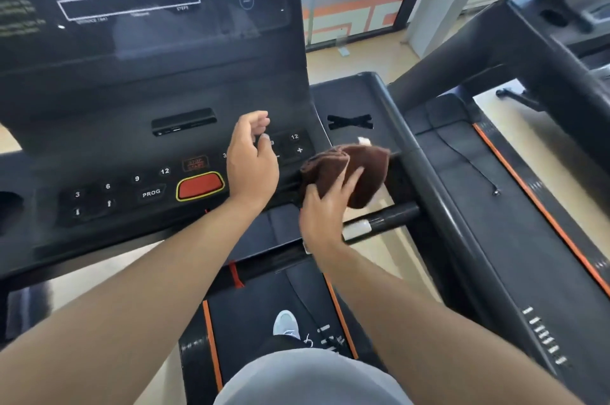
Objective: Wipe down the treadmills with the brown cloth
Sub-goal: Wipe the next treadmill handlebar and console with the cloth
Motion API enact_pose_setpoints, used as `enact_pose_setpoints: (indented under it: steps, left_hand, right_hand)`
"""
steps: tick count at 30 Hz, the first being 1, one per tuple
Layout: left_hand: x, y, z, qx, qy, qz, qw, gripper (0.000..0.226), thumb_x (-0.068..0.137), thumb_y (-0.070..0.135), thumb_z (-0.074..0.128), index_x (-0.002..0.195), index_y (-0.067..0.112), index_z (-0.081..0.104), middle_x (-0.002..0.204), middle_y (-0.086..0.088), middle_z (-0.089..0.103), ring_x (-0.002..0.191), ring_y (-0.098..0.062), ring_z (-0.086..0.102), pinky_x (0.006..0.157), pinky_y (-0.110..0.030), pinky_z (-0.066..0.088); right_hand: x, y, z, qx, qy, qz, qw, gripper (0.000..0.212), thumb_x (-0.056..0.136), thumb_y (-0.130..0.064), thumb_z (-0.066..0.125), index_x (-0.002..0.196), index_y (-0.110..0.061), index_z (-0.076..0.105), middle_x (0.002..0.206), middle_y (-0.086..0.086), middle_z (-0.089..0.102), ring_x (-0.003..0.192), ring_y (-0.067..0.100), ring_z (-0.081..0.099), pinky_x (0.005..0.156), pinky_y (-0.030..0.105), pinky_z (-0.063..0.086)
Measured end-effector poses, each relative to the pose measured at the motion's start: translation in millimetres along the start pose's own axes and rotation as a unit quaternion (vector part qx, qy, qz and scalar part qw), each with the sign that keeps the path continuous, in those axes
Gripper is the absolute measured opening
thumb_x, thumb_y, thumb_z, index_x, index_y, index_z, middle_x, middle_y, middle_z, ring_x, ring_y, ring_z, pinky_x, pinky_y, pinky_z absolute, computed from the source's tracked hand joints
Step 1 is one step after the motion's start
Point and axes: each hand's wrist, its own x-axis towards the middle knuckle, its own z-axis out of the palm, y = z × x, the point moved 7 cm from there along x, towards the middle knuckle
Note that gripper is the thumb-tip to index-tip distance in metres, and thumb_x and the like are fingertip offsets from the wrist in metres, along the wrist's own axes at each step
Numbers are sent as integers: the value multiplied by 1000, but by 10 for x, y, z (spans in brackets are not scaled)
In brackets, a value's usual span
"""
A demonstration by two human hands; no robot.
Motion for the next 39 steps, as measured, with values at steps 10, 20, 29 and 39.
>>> enact_pose_setpoints:
  steps: [10,20,29,39]
  left_hand:
    - [93,228,-67,-12,-21,25,999,27,101,9,51,124,20,60,117,7,66,108,-4,61,98,-23,50]
    - [-520,598,1062,-51,-181,47,981,24,99,12,53,117,26,62,114,13,66,103,0,60,92,-20,48]
    - [-1841,549,1939,-191,-312,-89,927,28,100,2,50,101,26,65,90,7,73,85,-12,69,80,-34,58]
    - [-2640,-500,1671,-61,-303,-284,908,14,101,14,58,102,26,65,99,2,73,89,-6,71,88,-36,56]
  right_hand:
    - [-66,-150,456,441,-127,377,805,52,93,-32,50,137,-5,59,137,30,61,126,60,54,94,85,34]
    - [54,-380,-1844,481,37,153,862,39,99,-17,37,114,6,65,117,28,71,107,43,70,91,53,60]
    - [-577,325,-3039,-222,69,116,966,80,83,-38,62,156,-46,30,151,2,53,137,27,51,113,44,43]
    - [-316,981,-2588,-493,60,91,863,120,69,-71,79,160,-31,13,151,2,46,135,29,49,103,49,45]
